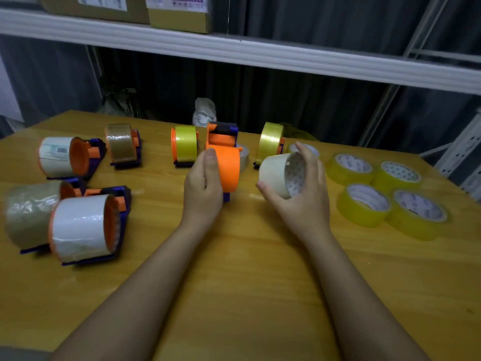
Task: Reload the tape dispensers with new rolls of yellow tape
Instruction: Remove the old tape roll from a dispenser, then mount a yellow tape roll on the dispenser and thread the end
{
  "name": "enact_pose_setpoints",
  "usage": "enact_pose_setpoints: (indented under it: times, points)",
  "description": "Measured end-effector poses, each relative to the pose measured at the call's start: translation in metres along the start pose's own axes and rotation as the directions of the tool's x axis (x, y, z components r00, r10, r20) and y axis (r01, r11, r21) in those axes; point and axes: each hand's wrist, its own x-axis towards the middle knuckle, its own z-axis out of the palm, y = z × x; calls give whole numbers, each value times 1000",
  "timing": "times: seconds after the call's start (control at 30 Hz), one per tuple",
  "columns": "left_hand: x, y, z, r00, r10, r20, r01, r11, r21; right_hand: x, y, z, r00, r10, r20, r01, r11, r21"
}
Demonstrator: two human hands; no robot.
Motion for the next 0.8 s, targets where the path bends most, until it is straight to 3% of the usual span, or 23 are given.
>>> enact_pose_setpoints:
  times: [0.1, 0.23, 0.37, 0.43, 0.63, 0.8]
  points:
    - [-2, -4, 1, 1000, 22, 15, -23, 1000, 13, 7, 13, -15, 999, 6, -45, -11, 994, -111]
    - [1, -8, 4, 997, 34, 63, -35, 999, 26, 20, 31, -37, 984, 119, -131, -130, 989, -74]
    - [-1, -7, 6, 991, 53, 122, -59, 997, 47, 24, 35, -52, 962, 254, -101, -256, 967, -4]
    - [-3, -5, 7, 990, 58, 131, -65, 996, 52, 21, 37, -58, 963, 266, -51, -270, 960, -75]
    - [-8, -2, 13, 990, 47, 129, -56, 997, 62, 1, 39, -73, 939, 261, 225, -154, 902, -403]
    - [-11, 6, 16, 984, 54, 172, -63, 997, 47, -15, 44, -72, 926, 232, 298, 7, 779, -627]
